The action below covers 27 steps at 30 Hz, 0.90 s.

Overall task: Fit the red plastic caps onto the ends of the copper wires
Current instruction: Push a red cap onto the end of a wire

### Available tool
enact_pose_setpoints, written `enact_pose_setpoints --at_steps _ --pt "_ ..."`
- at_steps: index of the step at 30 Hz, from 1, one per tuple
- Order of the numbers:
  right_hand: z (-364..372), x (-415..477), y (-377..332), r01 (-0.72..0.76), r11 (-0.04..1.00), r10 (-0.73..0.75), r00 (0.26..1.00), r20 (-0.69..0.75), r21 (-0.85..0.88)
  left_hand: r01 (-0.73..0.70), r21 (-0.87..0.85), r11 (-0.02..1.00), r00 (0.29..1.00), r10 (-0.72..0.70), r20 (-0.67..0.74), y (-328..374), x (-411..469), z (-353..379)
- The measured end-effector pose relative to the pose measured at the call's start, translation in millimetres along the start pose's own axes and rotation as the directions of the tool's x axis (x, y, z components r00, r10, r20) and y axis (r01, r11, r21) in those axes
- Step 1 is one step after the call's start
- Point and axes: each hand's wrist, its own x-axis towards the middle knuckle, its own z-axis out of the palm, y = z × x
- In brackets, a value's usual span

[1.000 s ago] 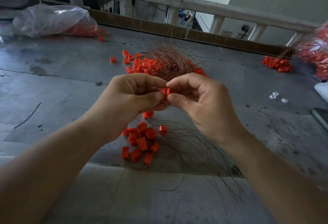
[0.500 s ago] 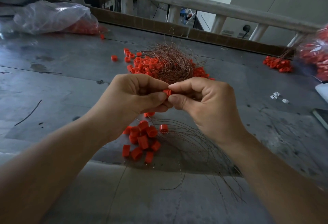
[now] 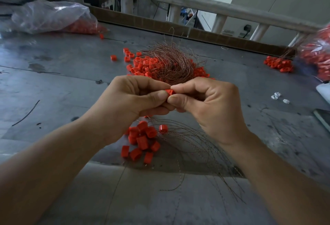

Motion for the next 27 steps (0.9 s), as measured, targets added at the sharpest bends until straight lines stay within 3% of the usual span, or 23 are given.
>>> enact_pose_setpoints --at_steps 9,13,16,18,22,27 --pt "-5.2 2.5 4.3 -0.022 0.999 0.019 0.997 0.08 0.041 0.05 -0.065 0.997 0.994 -0.043 0.102 2.3 -0.7 -0.1" --pt "-10.0 4.6 0.4 0.019 0.996 0.005 0.962 0.273 -0.083 0.084 -0.107 0.991 0.988 -0.069 0.139 3.2 -2.1 -1.5" --pt "-9.0 4.1 -1.2 0.043 0.988 0.005 0.951 0.308 -0.148 0.081 -0.111 0.991 0.987 -0.064 0.151 2.9 -2.7 -0.8" --pt "-7.4 3.0 -1.5 0.061 0.981 -0.003 0.954 0.301 -0.185 0.033 -0.098 0.995 0.988 -0.017 0.155 2.7 -4.2 1.2" --pt "-3.6 0.2 -2.4 0.098 0.961 -0.013 0.95 0.313 -0.257 -0.137 0.114 0.984 0.982 0.12 0.149 1.3 -7.1 6.5" --pt "0.0 -2.4 -3.6 0.096 0.957 -0.012 0.956 0.294 -0.275 -0.161 0.141 0.977 0.977 0.137 0.162 -0.2 -9.0 7.6"
